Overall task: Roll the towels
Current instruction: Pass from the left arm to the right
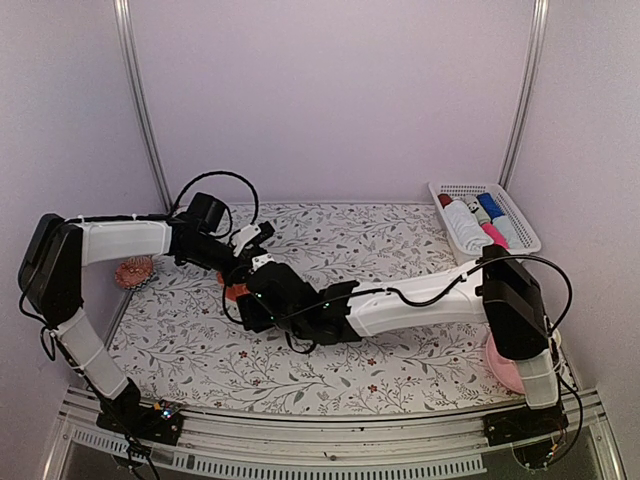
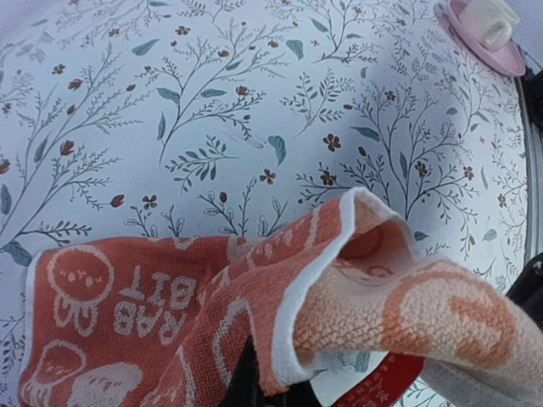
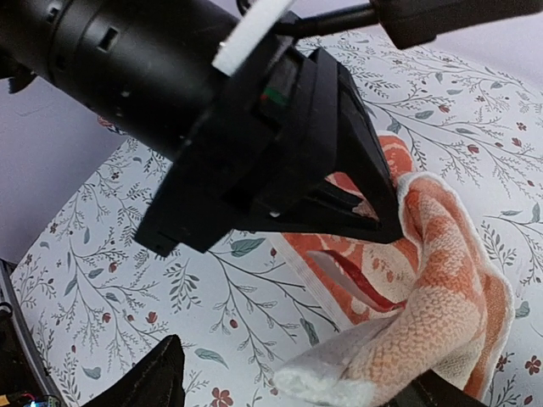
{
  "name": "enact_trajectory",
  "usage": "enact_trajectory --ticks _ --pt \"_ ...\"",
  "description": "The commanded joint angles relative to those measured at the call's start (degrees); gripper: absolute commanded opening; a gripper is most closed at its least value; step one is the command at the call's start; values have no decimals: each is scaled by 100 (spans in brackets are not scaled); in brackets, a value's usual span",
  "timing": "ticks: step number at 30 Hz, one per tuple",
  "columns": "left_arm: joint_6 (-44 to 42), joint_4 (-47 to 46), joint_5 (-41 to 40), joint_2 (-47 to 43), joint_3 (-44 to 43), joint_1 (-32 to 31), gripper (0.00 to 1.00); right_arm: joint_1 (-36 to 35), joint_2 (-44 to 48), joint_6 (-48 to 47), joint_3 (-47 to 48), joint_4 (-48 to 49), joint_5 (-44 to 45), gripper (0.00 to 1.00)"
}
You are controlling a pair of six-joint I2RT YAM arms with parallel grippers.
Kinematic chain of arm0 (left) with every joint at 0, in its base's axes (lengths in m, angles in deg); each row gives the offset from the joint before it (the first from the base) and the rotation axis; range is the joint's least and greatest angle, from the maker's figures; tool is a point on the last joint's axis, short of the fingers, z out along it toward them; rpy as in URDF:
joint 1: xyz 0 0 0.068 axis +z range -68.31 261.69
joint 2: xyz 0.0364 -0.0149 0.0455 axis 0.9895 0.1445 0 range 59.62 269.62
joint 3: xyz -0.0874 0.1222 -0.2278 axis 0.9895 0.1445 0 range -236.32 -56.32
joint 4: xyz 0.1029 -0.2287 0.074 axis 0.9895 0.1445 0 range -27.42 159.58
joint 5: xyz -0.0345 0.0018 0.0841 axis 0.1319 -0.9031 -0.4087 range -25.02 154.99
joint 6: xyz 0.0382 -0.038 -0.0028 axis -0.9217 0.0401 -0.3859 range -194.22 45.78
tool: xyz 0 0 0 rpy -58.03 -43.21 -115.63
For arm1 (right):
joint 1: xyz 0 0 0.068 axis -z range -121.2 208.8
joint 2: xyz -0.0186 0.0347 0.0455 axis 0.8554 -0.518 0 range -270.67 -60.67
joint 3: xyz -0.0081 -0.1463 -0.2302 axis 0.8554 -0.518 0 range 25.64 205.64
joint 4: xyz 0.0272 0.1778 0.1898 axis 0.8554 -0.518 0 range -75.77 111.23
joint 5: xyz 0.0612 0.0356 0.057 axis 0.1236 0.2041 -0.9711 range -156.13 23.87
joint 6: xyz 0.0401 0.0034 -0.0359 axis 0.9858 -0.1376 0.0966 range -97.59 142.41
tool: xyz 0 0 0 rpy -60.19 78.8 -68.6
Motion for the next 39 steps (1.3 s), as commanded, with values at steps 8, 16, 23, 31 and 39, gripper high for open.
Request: enact_trajectory --ticks 8,16,23,31,39 --pt "-6 -193 63 31 -13 -95 0 223 329 399 -487 -122 575 70" --pt "-59 -190 -10 11 35 -102 0 668 1525 1017 -2537 1574 -543 71" --pt "-55 -212 -18 51 19 -113 0 795 1313 856 -2367 2100 -1553 74" --pt "-70 -188 26 97 -15 -112 0 763 1108 509 -2065 1805 -1307 70" --pt "-186 -26 111 117 -77 -117 0 760 721 40 -1524 1226 -1060 26"
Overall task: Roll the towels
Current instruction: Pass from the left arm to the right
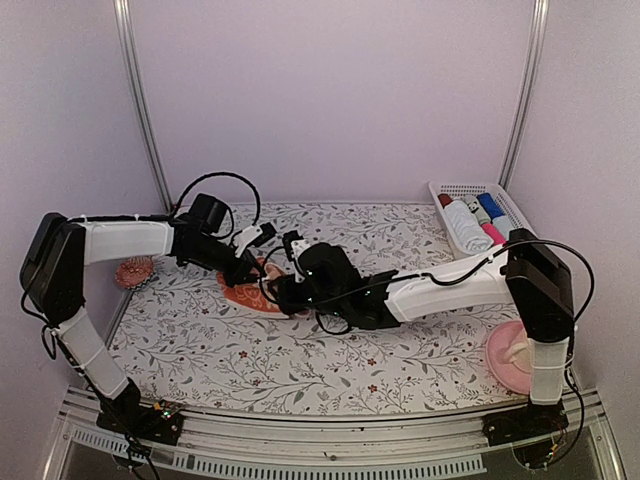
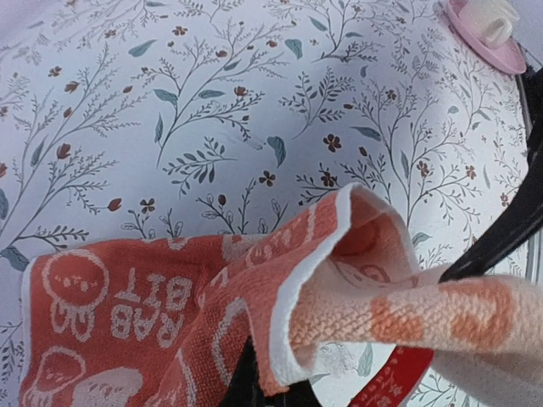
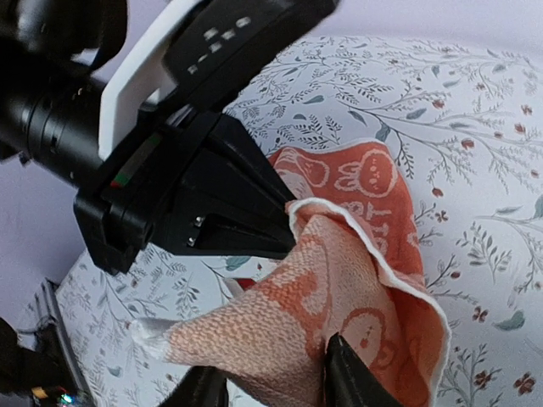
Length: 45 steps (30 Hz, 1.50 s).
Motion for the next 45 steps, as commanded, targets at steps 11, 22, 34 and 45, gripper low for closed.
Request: enact_trajectory --ticks 11,22,34,45 --pt "-464 568 321 -170 -507 212 0 33 1433 -631 -1108 -786 1515 2" --pt "-287 319 -639 332 -1062 384 0 136 2942 -678 -2068 -1595 1334 2" --pt "-514 255 -768 -177 -704 -166 78 387 2687 -494 -2095 -2535 989 2" --pt "-913 590 -1353 -358 -257 -1680 79 592 2403 -195 -2207 -2566 919 3"
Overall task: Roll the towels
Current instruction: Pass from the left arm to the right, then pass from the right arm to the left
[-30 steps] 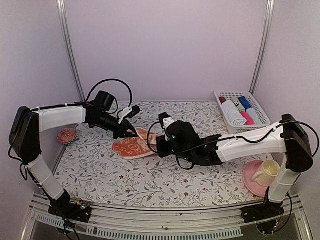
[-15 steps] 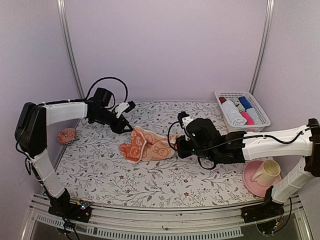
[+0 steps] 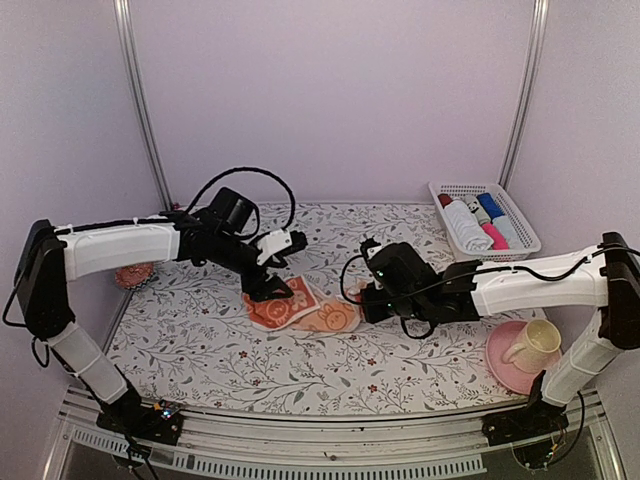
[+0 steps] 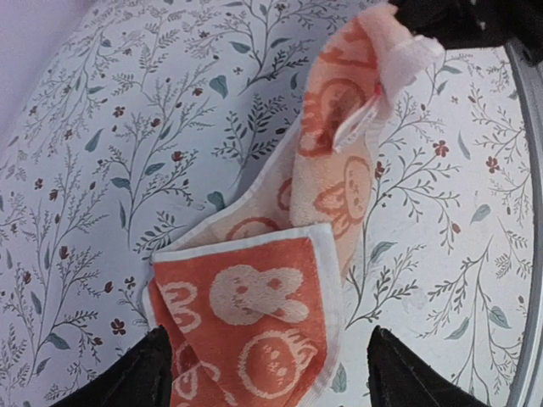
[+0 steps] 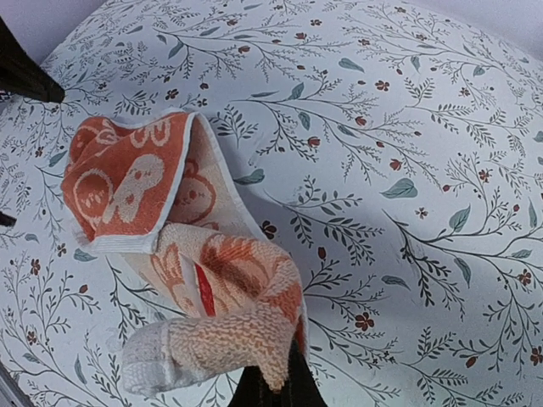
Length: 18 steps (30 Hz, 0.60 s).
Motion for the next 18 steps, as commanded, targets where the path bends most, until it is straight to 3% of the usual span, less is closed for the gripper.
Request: enact_trajectory --ticks 1,9,18 --pt "-203 107 -357 153 165 -569 79 78 -150 262 -168 -34 -15 3" --pt "-305 -1376 -2498 348 682 -1669 80 103 -193 434 -320 188 -175 3" --pt "-521 -2238 -3339 995 729 -2036 70 104 -67 524 -595 428 -233 3"
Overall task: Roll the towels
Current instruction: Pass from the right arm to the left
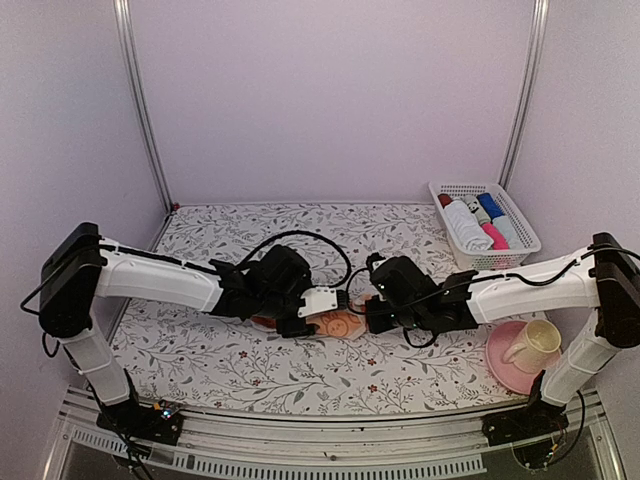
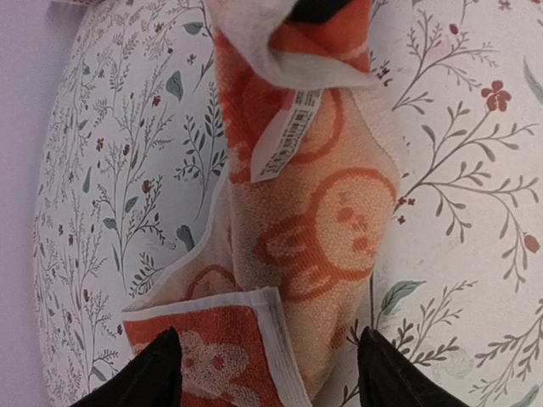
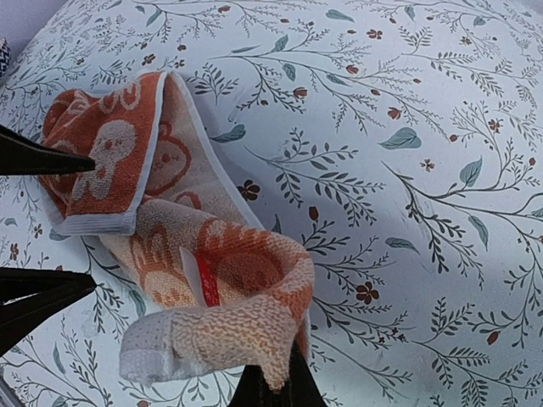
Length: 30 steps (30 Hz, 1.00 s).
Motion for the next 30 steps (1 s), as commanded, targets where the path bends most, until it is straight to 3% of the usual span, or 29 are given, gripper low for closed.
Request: enact_trajectory --ticks 1,17,26,30 --pt "-127 -627 -561 353 -32 -92 68 35 85 127 -184 219 -49 3" --pt "-155 -958 -516 650 -201 -108 36 36 14 122 -270 469 -247 3" --pt "-175 -857 -629 671 -195 -102 3 36 -19 120 -277 512 -270 3" --pt "-110 -827 -715 569 -203 -5 0 36 -4 116 -326 515 -232 3"
